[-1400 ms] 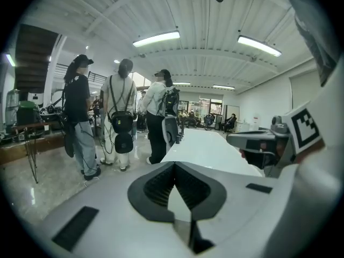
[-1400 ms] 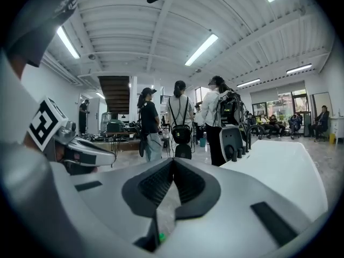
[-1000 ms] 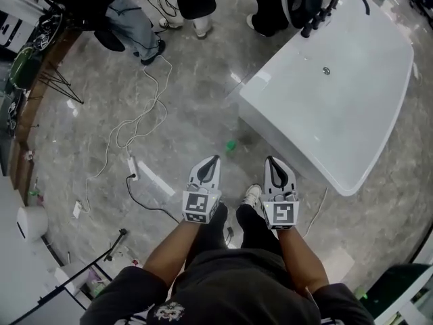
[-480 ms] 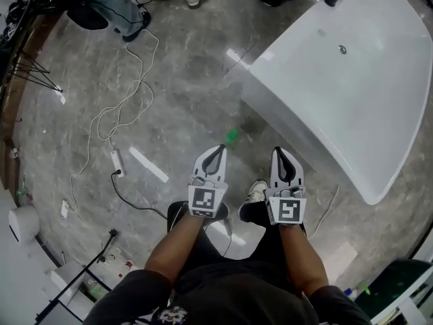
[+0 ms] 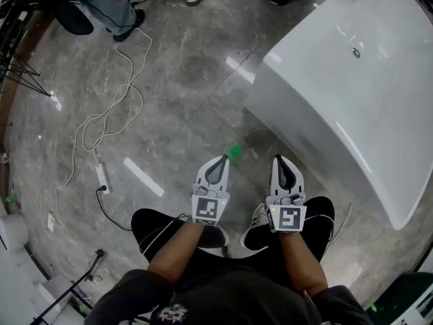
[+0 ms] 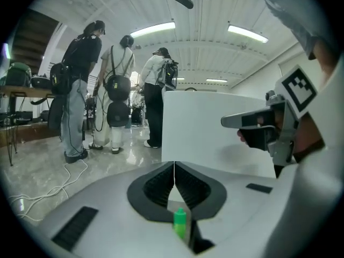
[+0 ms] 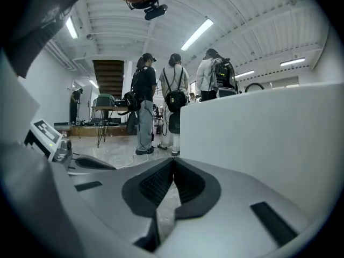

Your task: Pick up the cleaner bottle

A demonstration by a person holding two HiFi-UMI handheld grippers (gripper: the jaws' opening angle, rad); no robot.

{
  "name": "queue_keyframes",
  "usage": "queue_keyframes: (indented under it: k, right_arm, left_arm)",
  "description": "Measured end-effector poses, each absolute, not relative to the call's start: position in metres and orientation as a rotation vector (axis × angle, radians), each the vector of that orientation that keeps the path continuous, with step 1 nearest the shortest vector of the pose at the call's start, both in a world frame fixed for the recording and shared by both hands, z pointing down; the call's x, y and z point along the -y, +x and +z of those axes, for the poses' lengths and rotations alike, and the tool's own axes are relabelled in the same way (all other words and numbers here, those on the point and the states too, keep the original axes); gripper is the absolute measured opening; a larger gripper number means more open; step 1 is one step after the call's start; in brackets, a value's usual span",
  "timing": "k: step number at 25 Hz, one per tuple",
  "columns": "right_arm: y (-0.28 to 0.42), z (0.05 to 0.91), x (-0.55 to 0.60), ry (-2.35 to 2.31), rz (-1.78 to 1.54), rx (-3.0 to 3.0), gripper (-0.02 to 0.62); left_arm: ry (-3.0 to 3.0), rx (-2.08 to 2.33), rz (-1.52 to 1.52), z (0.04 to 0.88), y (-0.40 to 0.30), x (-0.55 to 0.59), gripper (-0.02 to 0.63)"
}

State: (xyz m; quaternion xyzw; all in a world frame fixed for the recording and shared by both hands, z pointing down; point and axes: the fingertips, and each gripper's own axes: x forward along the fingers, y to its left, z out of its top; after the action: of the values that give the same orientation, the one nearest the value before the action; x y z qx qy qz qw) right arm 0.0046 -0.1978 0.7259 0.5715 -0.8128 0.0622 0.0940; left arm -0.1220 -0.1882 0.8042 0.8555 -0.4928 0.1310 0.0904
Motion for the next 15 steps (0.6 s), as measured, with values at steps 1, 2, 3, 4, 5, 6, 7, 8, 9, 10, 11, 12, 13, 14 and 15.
queue_keyframes:
  k: [1, 2, 3, 4, 5, 6, 7, 8, 9, 10, 11, 12, 13, 14, 15]
  right_arm:
    - [0.004, 0.74, 0.198, 1.691, 0.176, 2.41, 0.015]
    - [0.004, 0.754, 0.198, 1.683, 0.166, 2.408, 0.015]
    - [0.004, 0.77, 0.198, 1.676, 0.16, 2.407, 0.016]
    - [0.004, 0.784, 0.198, 1.671, 0.158, 2.402, 0.015]
    - [0.005, 0.796, 0.199, 1.67, 0.161, 2.395, 0.015]
    - [0.005, 0.805, 0.2, 1.67, 0.167, 2.388, 0.015]
    - [0.004, 0.812, 0.201, 1.667, 0.172, 2.389, 0.015]
    - [0.001, 0.817, 0.201, 1.664, 0.173, 2.397, 0.015]
    - [-0.001, 0.82, 0.201, 1.661, 0.171, 2.413, 0.015]
    - [-0.004, 0.822, 0.201, 1.66, 0.165, 2.429, 0.016]
    - [-0.007, 0.823, 0.201, 1.659, 0.161, 2.442, 0.015]
    - [-0.009, 0.823, 0.202, 1.66, 0.159, 2.451, 0.016]
    - [-0.012, 0.823, 0.202, 1.663, 0.16, 2.458, 0.016]
    - [-0.014, 0.821, 0.203, 1.668, 0.162, 2.466, 0.015]
    - [-0.016, 0.819, 0.203, 1.674, 0.168, 2.474, 0.016]
  left_arm:
    - [2.555, 1.464, 0.387, 0.817, -0.121, 0.186, 0.006]
    - [2.563, 1.464, 0.384, 0.83, -0.12, 0.184, 0.006]
    - [2.568, 1.466, 0.379, 0.843, -0.119, 0.184, 0.006]
    - [2.57, 1.468, 0.373, 0.854, -0.118, 0.184, 0.006]
    - [2.569, 1.47, 0.366, 0.864, -0.118, 0.185, 0.006]
    - [2.57, 1.469, 0.361, 0.873, -0.118, 0.185, 0.008]
    - [2.573, 1.466, 0.358, 0.879, -0.118, 0.185, 0.008]
    - [2.579, 1.459, 0.355, 0.885, -0.118, 0.184, 0.008]
    - [2.587, 1.45, 0.354, 0.89, -0.117, 0.182, 0.008]
    - [2.595, 1.438, 0.356, 0.895, -0.116, 0.179, 0.008]
    - [2.602, 1.426, 0.361, 0.9, -0.115, 0.176, 0.025]
    - [2.605, 1.414, 0.367, 0.905, -0.115, 0.173, 0.065]
    - [2.603, 1.404, 0.372, 0.91, -0.114, 0.17, 0.088]
    - [2.599, 1.396, 0.378, 0.915, -0.114, 0.168, 0.121]
    - [2.595, 1.389, 0.387, 0.921, -0.114, 0.166, 0.181]
